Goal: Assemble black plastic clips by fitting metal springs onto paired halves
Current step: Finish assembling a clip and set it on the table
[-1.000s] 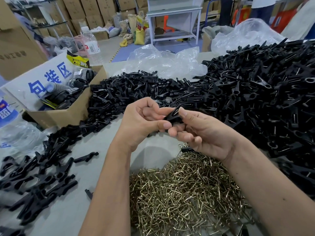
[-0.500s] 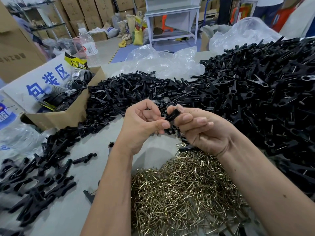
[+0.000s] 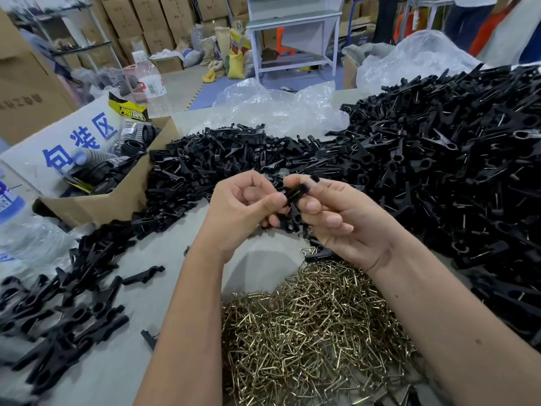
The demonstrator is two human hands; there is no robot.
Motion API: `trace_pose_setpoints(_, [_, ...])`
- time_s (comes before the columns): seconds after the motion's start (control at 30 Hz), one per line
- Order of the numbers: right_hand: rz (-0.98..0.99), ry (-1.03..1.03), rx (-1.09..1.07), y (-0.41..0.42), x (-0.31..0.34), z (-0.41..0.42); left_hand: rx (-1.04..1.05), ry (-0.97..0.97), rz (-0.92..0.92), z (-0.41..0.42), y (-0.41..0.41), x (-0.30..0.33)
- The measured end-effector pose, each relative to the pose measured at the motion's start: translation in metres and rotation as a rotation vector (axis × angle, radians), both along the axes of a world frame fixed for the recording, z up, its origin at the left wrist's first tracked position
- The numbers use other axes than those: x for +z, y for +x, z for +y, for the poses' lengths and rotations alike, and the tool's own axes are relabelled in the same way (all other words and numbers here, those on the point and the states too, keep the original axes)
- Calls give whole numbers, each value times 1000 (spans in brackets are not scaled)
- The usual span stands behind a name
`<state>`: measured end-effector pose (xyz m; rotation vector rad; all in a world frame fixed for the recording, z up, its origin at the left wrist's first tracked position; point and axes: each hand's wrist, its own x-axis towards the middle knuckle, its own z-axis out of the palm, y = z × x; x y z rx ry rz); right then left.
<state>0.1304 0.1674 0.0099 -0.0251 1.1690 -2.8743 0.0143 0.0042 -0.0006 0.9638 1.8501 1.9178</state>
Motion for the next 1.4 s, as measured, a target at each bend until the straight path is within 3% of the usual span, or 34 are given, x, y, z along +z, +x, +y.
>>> trace_pose_setpoints(0.1, [40, 329, -273, -2, 5, 6, 322, -178, 202, -5, -12, -5])
trace_pose_setpoints(0.17, [89, 438, -514, -3, 8, 11, 482, -364, 430, -10, -23, -10])
trace_pose_setpoints(0.23, [132, 548, -661, -4, 8, 12, 457, -606, 553, -10, -32, -18])
trace_pose_setpoints(0.37, [48, 854, -781, -6, -1, 9, 281, -895, 473, -4, -33, -31])
trace_pose_setpoints(0.6, [79, 1272, -688, -7, -13, -16, 403, -733, 341, -16, -32, -29])
trace_pose_setpoints(0.77, [79, 1328, -673, -8, -17, -22, 457, -642, 313, -24, -32, -22])
trace_pose_setpoints(0.93, [103, 1404, -693, -9, -19, -23, 494, -372, 178, -22, -31, -12])
trace_pose_setpoints(1.1, [209, 1666, -535, -8, -21, -34, 482, -619, 386, -17, -31, -27])
trace_pose_setpoints(1.3, [243, 1657, -507, -9, -24, -35, 349, -766, 561, -6, -32, -29])
trace_pose_setpoints(1.4, [244, 1641, -498, -8, -26, -34, 413, -713, 557, -7, -33, -31])
